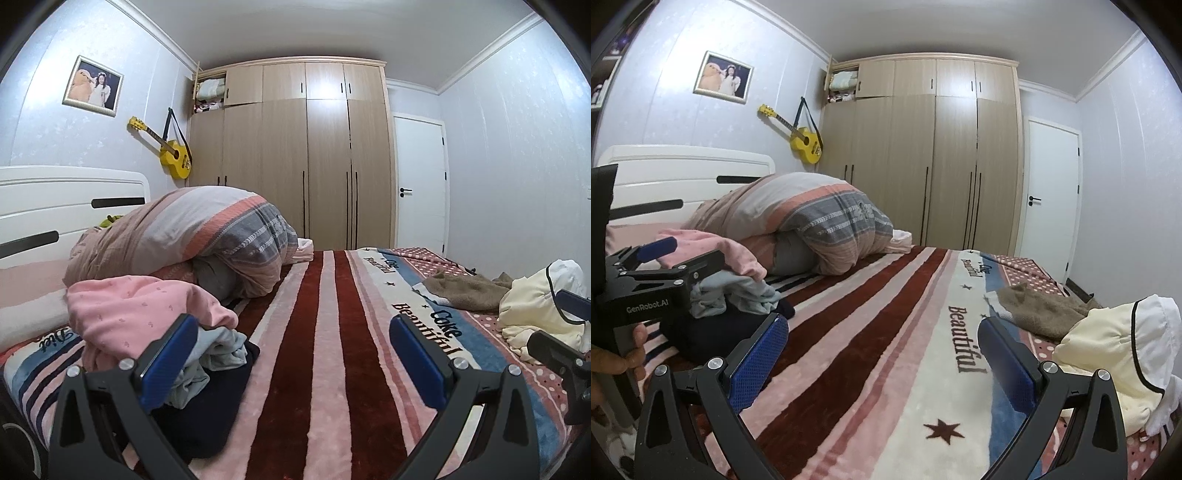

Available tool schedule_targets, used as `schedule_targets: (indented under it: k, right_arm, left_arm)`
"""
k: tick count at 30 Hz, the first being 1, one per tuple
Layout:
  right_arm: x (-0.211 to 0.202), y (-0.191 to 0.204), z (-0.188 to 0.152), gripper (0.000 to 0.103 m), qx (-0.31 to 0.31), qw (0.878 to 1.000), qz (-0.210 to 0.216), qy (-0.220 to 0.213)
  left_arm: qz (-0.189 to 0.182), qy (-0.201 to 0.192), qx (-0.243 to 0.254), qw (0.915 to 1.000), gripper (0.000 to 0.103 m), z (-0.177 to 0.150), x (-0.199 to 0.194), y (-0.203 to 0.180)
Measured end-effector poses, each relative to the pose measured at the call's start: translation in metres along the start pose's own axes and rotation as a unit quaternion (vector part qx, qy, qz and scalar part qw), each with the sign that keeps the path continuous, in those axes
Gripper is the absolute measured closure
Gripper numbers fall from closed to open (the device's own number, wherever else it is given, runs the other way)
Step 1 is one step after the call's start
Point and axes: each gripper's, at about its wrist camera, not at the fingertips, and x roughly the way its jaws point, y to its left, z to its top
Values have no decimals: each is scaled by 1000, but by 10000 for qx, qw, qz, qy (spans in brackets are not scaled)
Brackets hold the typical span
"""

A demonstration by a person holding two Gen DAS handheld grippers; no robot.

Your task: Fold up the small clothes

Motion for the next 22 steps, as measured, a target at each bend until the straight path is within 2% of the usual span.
schedule_targets:
  k: [9,22]
  right_arm:
    - [-4,-2,0,1,27,10000,26,-19]
    - [-7,-2,2,1,49,10000,49,27]
  left_arm:
    - [120,-13,31,9999,1,0,-6,-2]
    - [71,32,-62,10000,1,0,-5,2]
